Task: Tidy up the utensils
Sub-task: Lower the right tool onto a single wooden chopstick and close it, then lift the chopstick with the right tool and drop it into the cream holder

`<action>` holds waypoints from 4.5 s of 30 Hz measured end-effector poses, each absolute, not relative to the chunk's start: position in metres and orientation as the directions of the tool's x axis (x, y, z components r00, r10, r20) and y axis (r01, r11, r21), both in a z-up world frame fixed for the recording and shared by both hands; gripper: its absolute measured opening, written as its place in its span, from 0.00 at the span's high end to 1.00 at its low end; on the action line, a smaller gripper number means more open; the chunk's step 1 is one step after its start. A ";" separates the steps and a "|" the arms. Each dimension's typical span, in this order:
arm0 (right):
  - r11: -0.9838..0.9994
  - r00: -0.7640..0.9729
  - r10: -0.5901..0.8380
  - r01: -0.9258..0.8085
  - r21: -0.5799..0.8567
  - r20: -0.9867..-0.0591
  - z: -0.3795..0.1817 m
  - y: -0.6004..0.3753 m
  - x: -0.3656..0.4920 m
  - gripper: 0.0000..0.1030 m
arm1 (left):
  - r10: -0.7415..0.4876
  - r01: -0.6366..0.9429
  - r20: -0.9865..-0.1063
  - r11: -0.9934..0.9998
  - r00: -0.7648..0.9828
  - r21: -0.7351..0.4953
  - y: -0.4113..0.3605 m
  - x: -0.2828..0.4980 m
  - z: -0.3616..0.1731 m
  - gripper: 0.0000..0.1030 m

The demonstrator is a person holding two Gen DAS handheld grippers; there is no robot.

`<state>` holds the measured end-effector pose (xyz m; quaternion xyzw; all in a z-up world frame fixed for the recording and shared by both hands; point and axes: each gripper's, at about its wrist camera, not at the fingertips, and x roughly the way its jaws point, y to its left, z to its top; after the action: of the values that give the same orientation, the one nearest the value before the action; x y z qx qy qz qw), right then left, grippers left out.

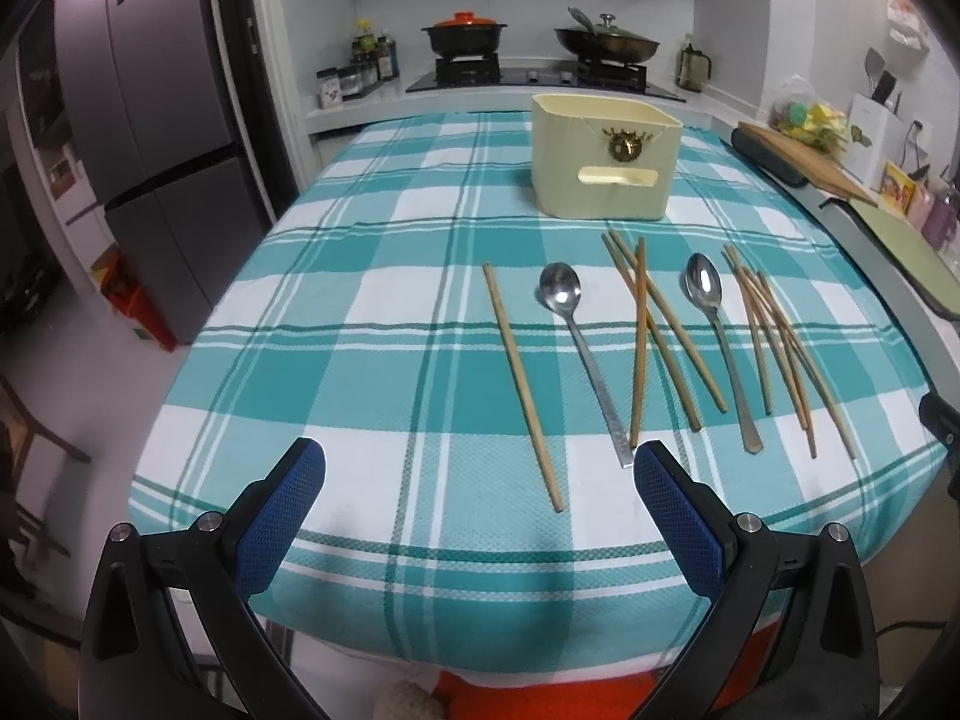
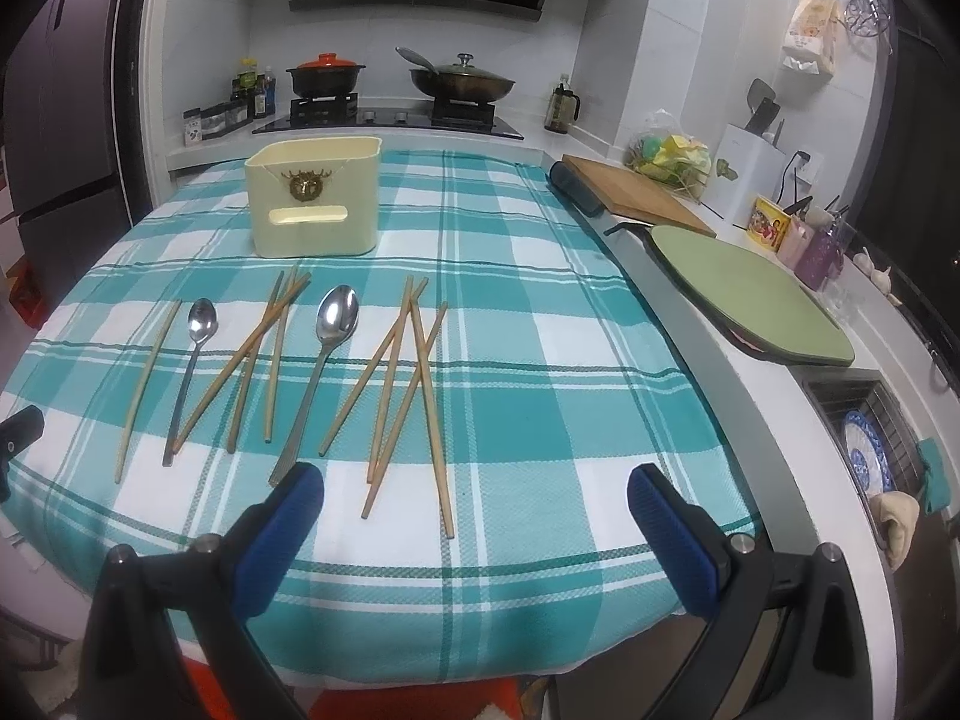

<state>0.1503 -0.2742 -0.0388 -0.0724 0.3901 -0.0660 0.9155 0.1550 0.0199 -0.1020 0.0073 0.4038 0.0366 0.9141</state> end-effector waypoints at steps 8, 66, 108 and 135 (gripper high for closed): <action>0.997 0.685 -0.069 0.018 -0.078 -0.725 -0.051 -0.282 0.160 0.00 | 0.008 -0.107 -0.784 0.991 0.621 -0.074 0.047 0.197 -0.123 0.00; 0.978 0.292 0.125 -0.196 0.069 -0.948 -0.142 -0.323 0.405 0.63 | -0.112 0.083 -0.906 0.993 0.408 -0.085 0.068 0.371 -0.181 0.16; 0.936 0.815 0.350 -0.323 0.138 -0.463 0.145 -0.266 0.416 0.94 | -0.256 0.184 -0.377 0.959 0.890 -0.217 0.049 0.406 0.125 0.96; 0.919 0.667 0.378 -0.354 0.173 -0.642 0.025 -0.221 0.566 0.47 | -0.154 0.100 -0.556 0.987 0.817 -0.126 -0.018 0.535 -0.023 0.29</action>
<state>0.5657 -0.2205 0.0251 0.0168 0.3556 0.2004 0.9127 0.5352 -0.0181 -0.0235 -0.0455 0.2951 -0.0668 0.9520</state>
